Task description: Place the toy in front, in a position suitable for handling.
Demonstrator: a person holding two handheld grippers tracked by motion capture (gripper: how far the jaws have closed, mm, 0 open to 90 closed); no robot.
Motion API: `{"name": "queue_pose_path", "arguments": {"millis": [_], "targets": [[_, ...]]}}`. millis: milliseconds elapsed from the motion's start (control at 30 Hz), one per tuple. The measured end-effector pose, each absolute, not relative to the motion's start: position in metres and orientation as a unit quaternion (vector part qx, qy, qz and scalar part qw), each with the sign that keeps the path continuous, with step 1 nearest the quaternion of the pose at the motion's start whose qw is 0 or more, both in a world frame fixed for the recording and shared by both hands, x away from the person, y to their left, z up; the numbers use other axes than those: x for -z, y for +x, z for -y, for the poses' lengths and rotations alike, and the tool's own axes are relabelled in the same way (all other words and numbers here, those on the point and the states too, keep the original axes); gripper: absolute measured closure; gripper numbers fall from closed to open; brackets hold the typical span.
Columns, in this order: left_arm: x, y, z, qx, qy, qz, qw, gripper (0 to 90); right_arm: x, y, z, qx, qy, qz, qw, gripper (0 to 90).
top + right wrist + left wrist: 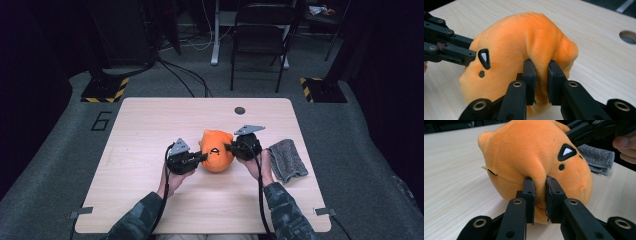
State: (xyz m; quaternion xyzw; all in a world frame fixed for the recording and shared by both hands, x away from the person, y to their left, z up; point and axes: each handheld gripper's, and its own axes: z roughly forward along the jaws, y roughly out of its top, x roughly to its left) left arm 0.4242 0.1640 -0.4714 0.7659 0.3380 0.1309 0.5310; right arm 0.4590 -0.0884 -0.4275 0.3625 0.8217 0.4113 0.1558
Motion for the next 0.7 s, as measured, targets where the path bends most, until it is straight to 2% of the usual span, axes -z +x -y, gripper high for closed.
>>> {"name": "queue_pose_path", "arguments": {"millis": [233, 367, 500, 600, 700], "targets": [[0.464, 0.402, -0.157, -0.153, 0.769, -0.333, 0.523, 79.5, 0.420, 0.461, 0.090, -0.408, 0.310, -0.846, 0.144, 78.6], [0.469, 0.393, -0.150, -0.138, 0.778, -0.336, 0.513, 79.6, 0.420, 0.463, 0.089, -0.394, 0.285, -0.863, 0.139, 78.4], [0.491, 0.397, -0.143, -0.115, 0.792, -0.348, 0.488, 79.5, 0.437, 0.468, 0.083, -0.352, 0.276, -0.883, 0.141, 77.4], [0.494, 0.400, -0.145, -0.112, 0.789, -0.352, 0.491, 79.1, 0.450, 0.472, 0.081, -0.345, 0.283, -0.884, 0.136, 73.3], [0.493, 0.402, -0.147, -0.106, 0.790, -0.352, 0.491, 76.3, 0.450, 0.475, 0.085, -0.348, 0.296, -0.880, 0.133, 64.6]]}}
